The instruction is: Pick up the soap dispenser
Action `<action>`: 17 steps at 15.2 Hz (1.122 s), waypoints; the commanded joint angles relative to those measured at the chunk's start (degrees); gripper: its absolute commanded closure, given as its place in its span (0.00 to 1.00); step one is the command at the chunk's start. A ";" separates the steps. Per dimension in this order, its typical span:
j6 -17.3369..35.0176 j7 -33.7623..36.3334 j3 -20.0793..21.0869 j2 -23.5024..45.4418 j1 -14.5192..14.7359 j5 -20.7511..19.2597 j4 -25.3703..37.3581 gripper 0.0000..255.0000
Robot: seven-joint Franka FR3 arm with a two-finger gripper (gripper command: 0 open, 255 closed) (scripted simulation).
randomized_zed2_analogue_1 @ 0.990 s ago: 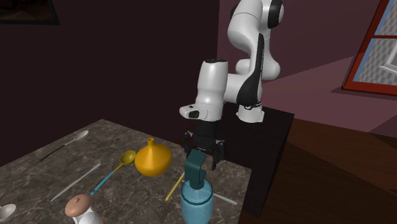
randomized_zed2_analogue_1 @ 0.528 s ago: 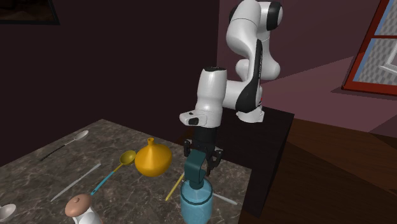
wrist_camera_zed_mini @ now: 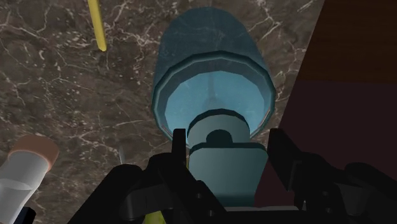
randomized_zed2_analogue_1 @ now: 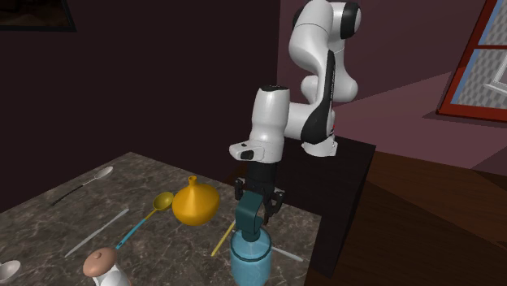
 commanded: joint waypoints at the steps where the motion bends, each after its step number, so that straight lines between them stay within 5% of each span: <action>1: -0.62 0.05 0.00 -0.50 0.04 -0.02 -0.02 1.00; 17: -9.68 0.32 -0.02 -7.86 0.00 -0.06 1.68 1.00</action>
